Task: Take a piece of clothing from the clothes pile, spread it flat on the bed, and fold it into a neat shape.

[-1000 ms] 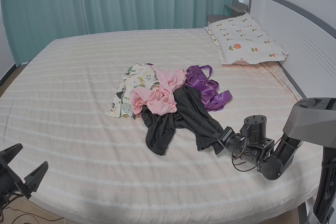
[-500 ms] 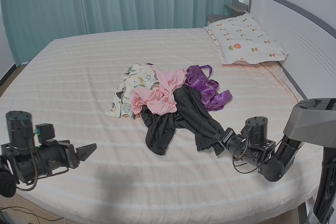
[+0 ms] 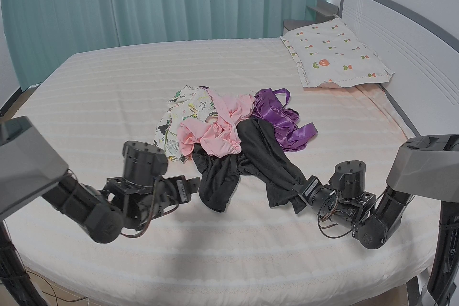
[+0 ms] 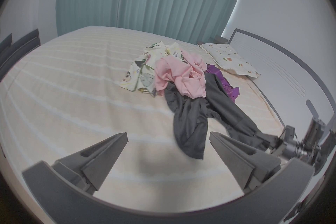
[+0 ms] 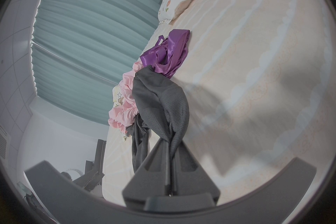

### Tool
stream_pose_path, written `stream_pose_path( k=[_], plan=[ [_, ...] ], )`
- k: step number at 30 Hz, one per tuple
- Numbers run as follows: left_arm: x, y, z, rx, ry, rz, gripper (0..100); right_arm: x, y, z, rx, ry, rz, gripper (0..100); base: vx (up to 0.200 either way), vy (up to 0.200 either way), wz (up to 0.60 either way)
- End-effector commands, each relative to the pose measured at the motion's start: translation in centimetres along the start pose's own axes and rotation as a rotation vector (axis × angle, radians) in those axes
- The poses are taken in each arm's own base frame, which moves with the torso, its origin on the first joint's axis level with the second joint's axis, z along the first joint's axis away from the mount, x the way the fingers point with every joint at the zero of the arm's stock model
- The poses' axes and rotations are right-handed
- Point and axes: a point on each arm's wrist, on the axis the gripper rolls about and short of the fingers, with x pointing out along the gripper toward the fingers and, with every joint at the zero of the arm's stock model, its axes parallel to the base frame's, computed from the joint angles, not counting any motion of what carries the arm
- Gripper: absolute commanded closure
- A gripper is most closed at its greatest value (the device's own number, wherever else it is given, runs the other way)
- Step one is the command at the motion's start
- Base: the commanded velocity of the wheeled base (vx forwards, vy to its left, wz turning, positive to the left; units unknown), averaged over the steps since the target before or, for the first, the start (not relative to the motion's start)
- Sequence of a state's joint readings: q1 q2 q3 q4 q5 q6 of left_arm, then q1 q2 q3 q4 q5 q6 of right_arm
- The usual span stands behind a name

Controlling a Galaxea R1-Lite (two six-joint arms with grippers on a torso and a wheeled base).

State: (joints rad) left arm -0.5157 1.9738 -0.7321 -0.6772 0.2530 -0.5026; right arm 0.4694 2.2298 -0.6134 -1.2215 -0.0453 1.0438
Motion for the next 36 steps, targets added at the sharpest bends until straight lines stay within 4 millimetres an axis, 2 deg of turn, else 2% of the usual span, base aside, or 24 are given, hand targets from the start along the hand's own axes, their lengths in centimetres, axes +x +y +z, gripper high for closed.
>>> stream_pose_path(
  k=[1, 8, 14, 21, 22, 26, 36],
  plan=[
    [3.6, -2.6, -2.2, -0.027, 0.040, -0.018, 0, 0.1, -0.1, -0.2, -0.002, 0.005, -0.004, 100, 0.000, 0.000, 0.00],
    [5.6, -3.7, -2.6, -0.031, 0.034, -0.032, 0, 0.1, 0.1, -0.5, -0.005, 0.003, 0.015, 100, 0.000, 0.000, 0.00],
    [7.1, -3.7, -3.4, -0.024, 0.042, -0.011, 0, 0.2, -0.1, -0.7, -0.008, 0.005, 0.013, 100, 0.000, 0.000, 0.00],
    [8.6, -4.4, -3.1, -0.036, 0.017, -0.024, 0, 0.3, -0.1, -0.7, -0.009, 0.005, 0.013, 100, 0.000, 0.000, 0.00],
    [9.6, -4.8, -3.1, -0.038, 0.003, -0.027, 0, 0.3, -0.1, -0.7, -0.009, 0.005, 0.013, 100, 0.000, 0.000, 0.00],
    [10.8, -4.9, -3.7, -0.035, -0.005, -0.006, 0, 0.3, -0.1, -0.7, -0.009, 0.005, 0.013, 100, 0.000, 0.000, 0.00],
    [11.1, -4.4, -3.8, -0.032, 0.001, 0.008, 0, 0.4, -0.3, -0.9, -0.012, 0.010, 0.007, 100, 0.000, 0.000, 0.00]
  ],
)
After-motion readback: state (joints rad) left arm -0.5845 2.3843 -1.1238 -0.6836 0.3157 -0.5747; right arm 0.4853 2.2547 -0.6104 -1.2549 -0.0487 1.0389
